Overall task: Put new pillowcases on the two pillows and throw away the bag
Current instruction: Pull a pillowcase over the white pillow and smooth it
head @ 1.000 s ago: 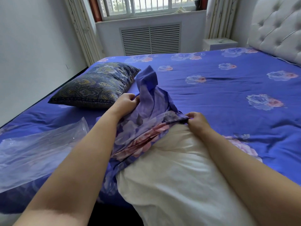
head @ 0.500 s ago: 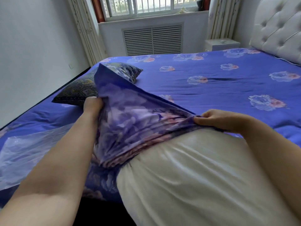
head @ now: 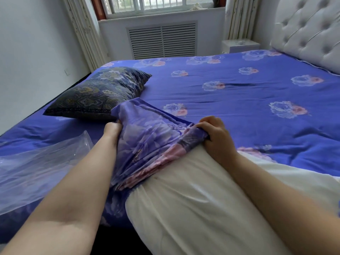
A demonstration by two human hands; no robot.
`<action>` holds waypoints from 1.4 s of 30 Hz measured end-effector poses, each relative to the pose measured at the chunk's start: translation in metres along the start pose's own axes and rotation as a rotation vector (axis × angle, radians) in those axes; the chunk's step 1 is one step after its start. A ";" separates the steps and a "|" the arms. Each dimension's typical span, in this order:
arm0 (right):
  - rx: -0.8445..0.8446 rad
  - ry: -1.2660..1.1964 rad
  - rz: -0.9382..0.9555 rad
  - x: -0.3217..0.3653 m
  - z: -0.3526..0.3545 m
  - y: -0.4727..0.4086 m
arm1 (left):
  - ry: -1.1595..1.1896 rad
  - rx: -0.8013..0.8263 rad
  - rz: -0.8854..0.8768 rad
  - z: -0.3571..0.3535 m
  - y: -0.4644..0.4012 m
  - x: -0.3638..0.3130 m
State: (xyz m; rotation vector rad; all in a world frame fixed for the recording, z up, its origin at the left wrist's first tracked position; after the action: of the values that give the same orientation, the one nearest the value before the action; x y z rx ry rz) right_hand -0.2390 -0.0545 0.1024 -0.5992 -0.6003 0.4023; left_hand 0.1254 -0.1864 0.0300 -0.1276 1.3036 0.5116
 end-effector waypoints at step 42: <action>0.393 0.628 -0.266 -0.001 0.010 -0.112 | -0.228 -0.002 -0.064 0.029 0.051 0.006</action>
State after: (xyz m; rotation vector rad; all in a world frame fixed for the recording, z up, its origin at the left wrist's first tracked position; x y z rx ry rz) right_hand -0.2256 -0.1355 0.1786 -0.2360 0.0110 0.0608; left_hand 0.1303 -0.1285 0.0424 -0.1092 1.0729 0.4588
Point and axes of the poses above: each hand's wrist, its own y-axis away from the middle knuckle, its own z-axis out of the back of the hand, x = y × z, the point moved 6 cm from there along -y, towards the middle knuckle, and after that the axes turned 6 degrees about y, right-handed, at the moved point
